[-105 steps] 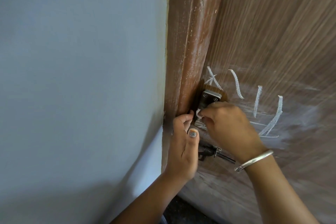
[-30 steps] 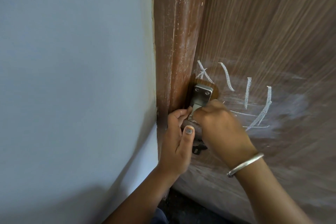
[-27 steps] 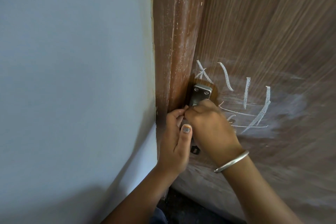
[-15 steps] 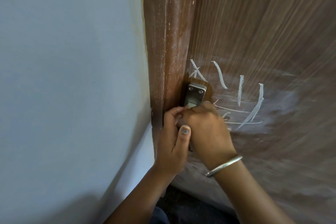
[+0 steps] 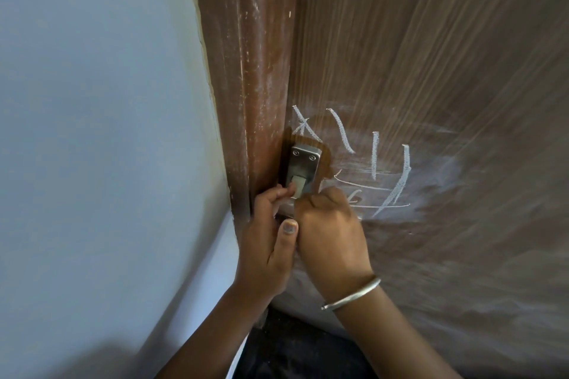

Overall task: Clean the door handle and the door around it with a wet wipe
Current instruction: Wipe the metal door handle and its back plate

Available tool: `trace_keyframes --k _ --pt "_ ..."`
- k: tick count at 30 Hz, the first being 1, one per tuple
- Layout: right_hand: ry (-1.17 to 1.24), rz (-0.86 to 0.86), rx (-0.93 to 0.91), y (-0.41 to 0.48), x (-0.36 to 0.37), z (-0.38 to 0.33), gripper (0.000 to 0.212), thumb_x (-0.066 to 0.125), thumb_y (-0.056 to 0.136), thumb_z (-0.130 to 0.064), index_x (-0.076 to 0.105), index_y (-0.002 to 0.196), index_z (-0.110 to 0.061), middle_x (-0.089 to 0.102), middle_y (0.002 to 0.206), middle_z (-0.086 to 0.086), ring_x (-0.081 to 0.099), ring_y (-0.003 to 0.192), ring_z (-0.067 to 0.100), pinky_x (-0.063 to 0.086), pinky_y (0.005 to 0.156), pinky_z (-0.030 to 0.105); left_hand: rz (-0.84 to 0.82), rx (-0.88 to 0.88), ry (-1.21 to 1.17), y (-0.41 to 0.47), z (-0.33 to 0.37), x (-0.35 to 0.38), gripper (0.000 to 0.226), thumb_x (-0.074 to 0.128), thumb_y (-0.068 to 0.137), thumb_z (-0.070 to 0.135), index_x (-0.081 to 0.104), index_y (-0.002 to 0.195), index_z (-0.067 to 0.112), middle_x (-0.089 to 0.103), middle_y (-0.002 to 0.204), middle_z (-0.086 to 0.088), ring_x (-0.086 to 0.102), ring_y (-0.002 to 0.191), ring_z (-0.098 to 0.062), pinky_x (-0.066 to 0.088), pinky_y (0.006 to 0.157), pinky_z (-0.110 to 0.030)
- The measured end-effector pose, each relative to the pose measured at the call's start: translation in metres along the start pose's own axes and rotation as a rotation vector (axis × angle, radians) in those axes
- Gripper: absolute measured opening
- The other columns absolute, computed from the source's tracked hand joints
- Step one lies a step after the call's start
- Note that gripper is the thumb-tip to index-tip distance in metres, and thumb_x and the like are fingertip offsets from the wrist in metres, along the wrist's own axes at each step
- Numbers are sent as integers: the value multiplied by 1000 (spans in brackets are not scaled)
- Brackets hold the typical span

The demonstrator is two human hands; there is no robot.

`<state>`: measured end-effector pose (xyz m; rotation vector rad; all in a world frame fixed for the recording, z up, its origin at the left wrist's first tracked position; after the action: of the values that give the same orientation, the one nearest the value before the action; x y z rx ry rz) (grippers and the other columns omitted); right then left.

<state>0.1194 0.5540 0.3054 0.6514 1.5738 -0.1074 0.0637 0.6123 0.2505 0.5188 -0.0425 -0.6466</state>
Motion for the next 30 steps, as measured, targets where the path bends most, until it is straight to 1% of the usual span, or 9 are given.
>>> trace_keyframes --k 2,4,11,16,18,20,25,27,30 --pt "-36 57 59 -8 -10 9 29 36 63 -6 61 50 -11 58 48 4 57 52 20 45 47 22 -1 25 11 0 3 2 62 30 91 60 45 121 8 55 124 10 55 109 2 46 86 -16" --pt "-79 118 92 -16 -16 19 22 43 60 -1 60 48 -10 57 47 5 57 51 21 46 47 22 8 34 23 -1 5 4 66 30 93 57 45 119 -1 54 125 4 53 113 3 43 89 -12" --pt "-26 129 26 -6 -4 3 28 40 68 -8 65 57 -10 61 55 5 60 60 23 51 52 25 39 -17 52 -2 2 3 66 30 92 58 49 119 1 59 119 8 58 106 1 49 84 -16" --pt "-60 114 75 -19 -4 14 26 41 67 -2 64 57 -11 61 56 5 58 59 22 51 53 25 18 -3 57 -1 3 4 66 31 93 56 48 114 -3 60 122 -6 58 100 9 45 84 -10" --pt "-65 135 104 -24 -8 22 27 39 64 -1 62 55 -11 60 56 5 58 58 23 50 52 25 15 4 66 1 4 4 66 31 93 56 48 111 -5 60 122 -10 63 93 -1 42 81 -5" --pt "-76 156 116 -24 -10 24 26 38 64 -2 62 56 -10 61 56 6 60 60 24 50 52 26 22 6 77 1 3 3 60 34 93 52 48 109 -4 60 122 -11 63 85 -9 41 79 -3" --pt "-71 201 96 -16 -12 14 29 35 65 -2 61 53 -9 60 51 7 59 56 23 49 46 25 28 21 98 -1 1 1 34 38 89 30 46 112 7 59 122 -1 58 107 3 46 87 -11" --pt "-91 193 117 -20 -16 23 26 36 60 2 60 51 -7 58 48 8 58 53 25 46 45 24 10 28 115 -2 1 0 34 38 89 33 46 112 9 59 124 -4 63 96 -9 45 80 -8" --pt "-122 189 196 -33 -24 49 19 56 43 13 58 50 -4 55 45 9 56 51 28 42 41 23 -1 28 158 -2 1 1 32 37 89 37 45 111 16 57 128 6 58 67 -37 46 56 -17"
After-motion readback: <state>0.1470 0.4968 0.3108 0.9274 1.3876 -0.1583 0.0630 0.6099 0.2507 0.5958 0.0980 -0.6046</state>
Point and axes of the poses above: each hand's wrist, its own y-axis towards the middle knuckle, its own x-axis out of the palm, z = x × y, the point moved 6 cm from there along y, towards the middle knuckle
